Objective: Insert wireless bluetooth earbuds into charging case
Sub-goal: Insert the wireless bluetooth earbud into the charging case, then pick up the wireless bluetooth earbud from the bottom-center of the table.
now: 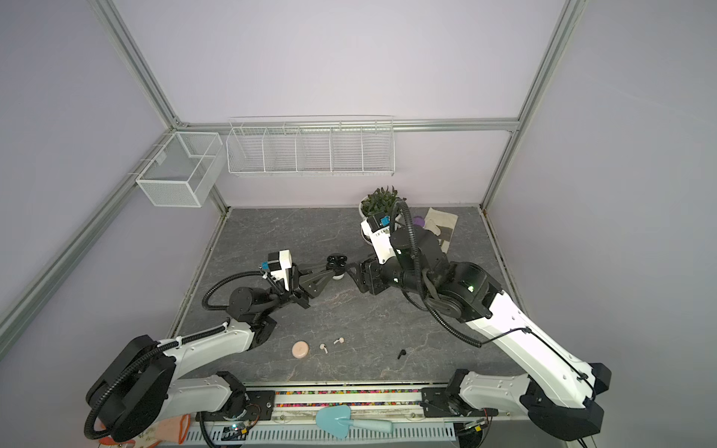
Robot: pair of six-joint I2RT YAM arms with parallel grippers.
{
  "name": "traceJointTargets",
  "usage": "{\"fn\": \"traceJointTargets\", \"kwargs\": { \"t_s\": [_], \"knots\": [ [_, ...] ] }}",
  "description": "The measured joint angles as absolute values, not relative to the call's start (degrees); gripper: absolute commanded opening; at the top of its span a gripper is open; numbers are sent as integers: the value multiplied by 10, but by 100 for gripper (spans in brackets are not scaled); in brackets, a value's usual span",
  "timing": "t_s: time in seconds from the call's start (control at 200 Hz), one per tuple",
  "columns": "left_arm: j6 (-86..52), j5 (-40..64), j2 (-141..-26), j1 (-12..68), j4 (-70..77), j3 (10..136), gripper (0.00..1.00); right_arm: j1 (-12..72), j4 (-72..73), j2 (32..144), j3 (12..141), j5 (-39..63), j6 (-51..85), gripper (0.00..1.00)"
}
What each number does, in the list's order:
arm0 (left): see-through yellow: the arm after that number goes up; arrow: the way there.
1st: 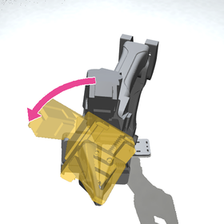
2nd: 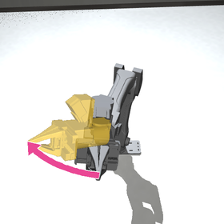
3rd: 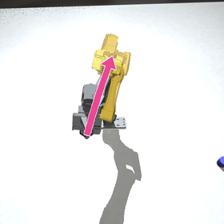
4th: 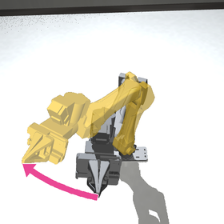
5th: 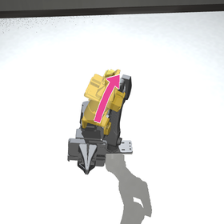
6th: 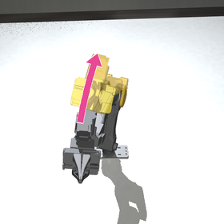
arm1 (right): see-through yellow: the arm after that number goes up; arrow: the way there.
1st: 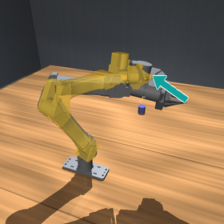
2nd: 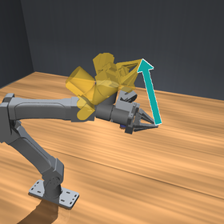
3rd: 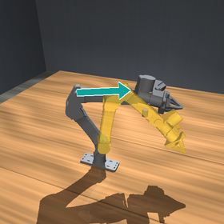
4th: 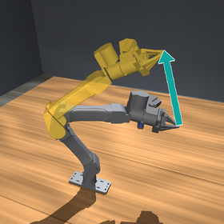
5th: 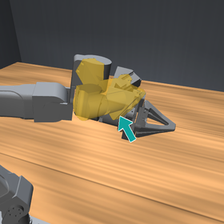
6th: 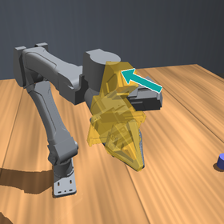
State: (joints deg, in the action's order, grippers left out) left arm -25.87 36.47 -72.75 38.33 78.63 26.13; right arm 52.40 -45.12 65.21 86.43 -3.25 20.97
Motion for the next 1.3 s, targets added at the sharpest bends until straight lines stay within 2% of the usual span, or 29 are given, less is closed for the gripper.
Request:
{"fn": "traceJointTargets", "kwargs": {
  "t_s": [0.185, 0.385, 0.515, 0.66, 1.029, 1.299],
  "knots": [
    [-261, 364, -728, 384, 788, 249, 0, 499, -484, 602, 770, -54, 240, 69],
    [-269, 358, -728, 396, 789, 228, 0, 495, -580, 547, 593, -122, 360, 67],
    [-271, 358, -730, 406, 790, 222, 0, 495, -591, 507, 460, -119, 445, 67],
    [-273, 355, -733, 408, 790, 220, 0, 495, -558, 517, 368, -89, 498, 64],
    [-273, 354, -728, 408, 790, 198, 0, 493, -419, 639, 333, -46, 505, 52],
    [-271, 352, -727, 408, 790, 196, 0, 493, -404, 655, 316, -42, 510, 46]
  ]
}}
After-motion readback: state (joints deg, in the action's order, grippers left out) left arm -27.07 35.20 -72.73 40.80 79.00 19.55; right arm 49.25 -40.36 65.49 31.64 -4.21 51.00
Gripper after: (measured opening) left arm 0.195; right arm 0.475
